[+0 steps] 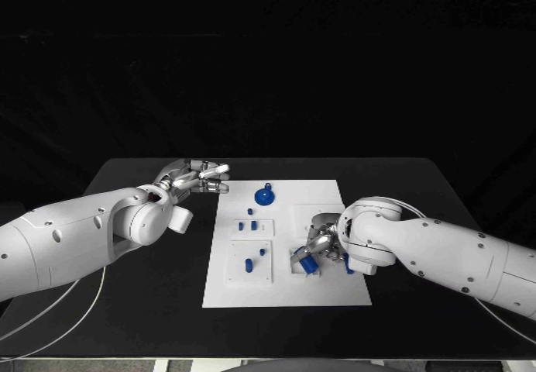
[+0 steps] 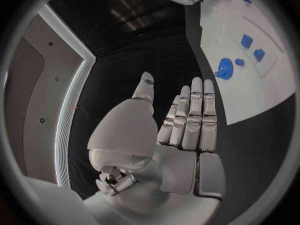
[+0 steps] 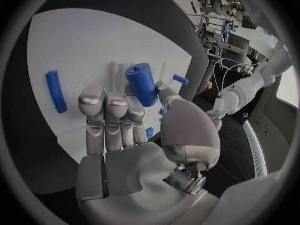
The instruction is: Assemble the parts on the task board
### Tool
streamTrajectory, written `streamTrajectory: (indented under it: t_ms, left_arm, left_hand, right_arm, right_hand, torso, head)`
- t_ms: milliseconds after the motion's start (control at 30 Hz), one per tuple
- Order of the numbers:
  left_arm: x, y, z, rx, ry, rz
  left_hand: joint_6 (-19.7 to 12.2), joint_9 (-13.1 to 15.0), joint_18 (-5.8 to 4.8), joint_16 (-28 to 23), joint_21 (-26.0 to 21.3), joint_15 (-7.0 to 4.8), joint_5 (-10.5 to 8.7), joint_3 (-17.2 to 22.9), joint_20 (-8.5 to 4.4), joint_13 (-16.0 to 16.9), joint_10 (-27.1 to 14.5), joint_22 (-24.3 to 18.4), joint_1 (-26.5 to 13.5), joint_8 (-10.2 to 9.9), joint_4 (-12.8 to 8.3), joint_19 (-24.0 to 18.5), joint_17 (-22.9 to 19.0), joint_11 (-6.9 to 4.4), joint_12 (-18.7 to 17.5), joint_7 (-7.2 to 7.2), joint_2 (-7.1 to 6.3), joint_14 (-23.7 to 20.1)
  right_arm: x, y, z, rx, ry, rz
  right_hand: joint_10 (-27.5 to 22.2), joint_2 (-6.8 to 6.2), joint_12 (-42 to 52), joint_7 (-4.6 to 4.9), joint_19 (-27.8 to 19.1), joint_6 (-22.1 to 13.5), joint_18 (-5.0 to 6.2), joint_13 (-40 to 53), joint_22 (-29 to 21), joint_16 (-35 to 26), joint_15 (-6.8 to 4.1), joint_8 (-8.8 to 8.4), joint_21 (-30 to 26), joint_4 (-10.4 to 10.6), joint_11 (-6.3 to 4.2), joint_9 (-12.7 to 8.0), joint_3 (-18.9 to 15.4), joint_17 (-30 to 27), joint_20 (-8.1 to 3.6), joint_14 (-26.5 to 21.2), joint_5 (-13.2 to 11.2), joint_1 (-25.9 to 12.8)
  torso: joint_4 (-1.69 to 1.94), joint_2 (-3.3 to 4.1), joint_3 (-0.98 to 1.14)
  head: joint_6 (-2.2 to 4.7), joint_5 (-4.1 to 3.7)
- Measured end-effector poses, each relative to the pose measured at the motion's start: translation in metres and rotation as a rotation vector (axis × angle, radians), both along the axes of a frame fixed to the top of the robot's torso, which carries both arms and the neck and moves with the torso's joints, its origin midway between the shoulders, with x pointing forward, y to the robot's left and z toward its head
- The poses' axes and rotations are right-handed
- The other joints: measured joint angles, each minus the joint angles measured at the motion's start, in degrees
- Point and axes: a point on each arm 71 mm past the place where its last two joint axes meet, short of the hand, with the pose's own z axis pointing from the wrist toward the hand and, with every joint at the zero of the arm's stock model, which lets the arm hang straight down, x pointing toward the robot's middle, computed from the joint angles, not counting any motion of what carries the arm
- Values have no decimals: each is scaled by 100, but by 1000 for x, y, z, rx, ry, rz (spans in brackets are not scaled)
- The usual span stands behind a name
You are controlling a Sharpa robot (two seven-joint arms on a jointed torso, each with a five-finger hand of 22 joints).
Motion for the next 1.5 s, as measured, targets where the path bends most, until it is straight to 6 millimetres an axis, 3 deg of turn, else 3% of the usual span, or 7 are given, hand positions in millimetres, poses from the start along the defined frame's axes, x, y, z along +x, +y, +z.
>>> streamTrajectory:
  t_ms: [200, 267, 467, 633, 767, 867, 1500]
  left_arm:
    - [0, 0, 0, 0, 5, -3]
    - [0, 0, 0, 0, 6, -5]
    - [-1, -1, 0, -1, 10, -10]
    - [-1, -1, -1, -2, 12, -13]
    - [-1, -1, -1, -2, 13, -14]
    - [-1, -1, -1, -2, 14, -15]
    - [-1, -2, -1, -2, 19, -20]
  left_hand:
    - [-31, 0, 0, 0, 8, 0, 0, 0, 0, 0, 0, -8, -30, 0, 0, 0, 0, 0, 0, 30, 30, 0]
    - [-46, 0, 0, 0, 8, 0, 0, -13, 21, 0, 0, -19, -30, 0, 13, -21, 0, 0, 0, 14, 30, 0]
    - [-46, 0, 1, 0, 8, 20, 0, -13, 21, 0, -12, -27, -30, 0, 14, -21, -1, 12, 0, 14, 30, -20]
    - [-46, 0, 0, 0, 8, 20, 0, -13, 21, 1, -21, -27, -30, 0, 14, -21, -1, 20, 0, 14, 30, -20]
    - [-82, 0, 0, 0, 8, 20, 0, 3, 21, 5, -21, -39, -35, 0, 30, -21, -1, 20, 0, 33, 35, -20]
    - [-155, 0, 0, 0, 8, 20, 0, -16, 21, 5, -20, -39, -53, 0, 48, -21, -1, 20, 0, 30, 53, -20]
    - [-196, 0, 0, 0, 50, 20, 0, -7, 21, 3, -61, -69, -53, 0, 102, -21, -2, 21, 0, 30, 53, -19]
  right_arm:
    - [1, 3, -1, -15, -9, 11]
    - [1, 4, -1, -20, -12, 15]
    - [2, 5, -2, -33, -22, 22]
    - [2, 5, -3, -39, -29, 24]
    - [2, 5, -3, -42, -33, 26]
    - [2, 5, -3, -42, -35, 26]
    - [0, 4, -2, -39, -43, 26]
  right_hand:
    - [2, 76, 0, -27, 0, 69, -2, 0, 0, 0, 1, -7, 0, 111, -1, 0, -109, 0, 0, 0, -178, -76]
    - [2, 75, 0, -33, 0, 78, -3, 0, 0, 1, 1, -8, 0, 292, 0, 0, 38, 4, 0, -1, -345, -79]
    - [2, -284, -27, -136, -9, 199, -53, 8, -1, 3, 1, -74, 0, 1006, 0, -16, 262, 23, -33, -4, -730, -239]
    - [-11, -319, -46, -147, 2, 211, -88, 23, -1, -27, -1, -49, 0, 1217, -13, -41, -216, 37, -43, -4, -730, -225]
    - [-2, -198, -70, -121, 2, 186, -88, 36, -1, -31, -1, -36, 0, 1262, -22, -28, -795, 51, -43, -4, -730, -211]
    - [-2, 13, -70, -121, 1, 186, -87, 59, -1, -31, -19, -19, 0, 1193, -22, -21, -1270, 73, -43, 15, -730, -152]
    - [-1, 13, -91, -122, 1, 186, -87, 70, -2, -62, -18, -17, 0, 1199, -19, -16, -1344, 84, -42, 15, -730, -151]
  torso:
    - [-1, 4, 4]
    - [-3, 4, 3]
    - [-8, 4, 4]
    - [-8, 4, 5]
    - [-8, 4, 6]
    - [-5, 4, 6]
    - [-4, 9, 7]
  head:
    - [16, 27]
    - [20, 39]
    - [21, 48]
    - [22, 55]
    - [25, 58]
    - [25, 59]
    - [4, 56]
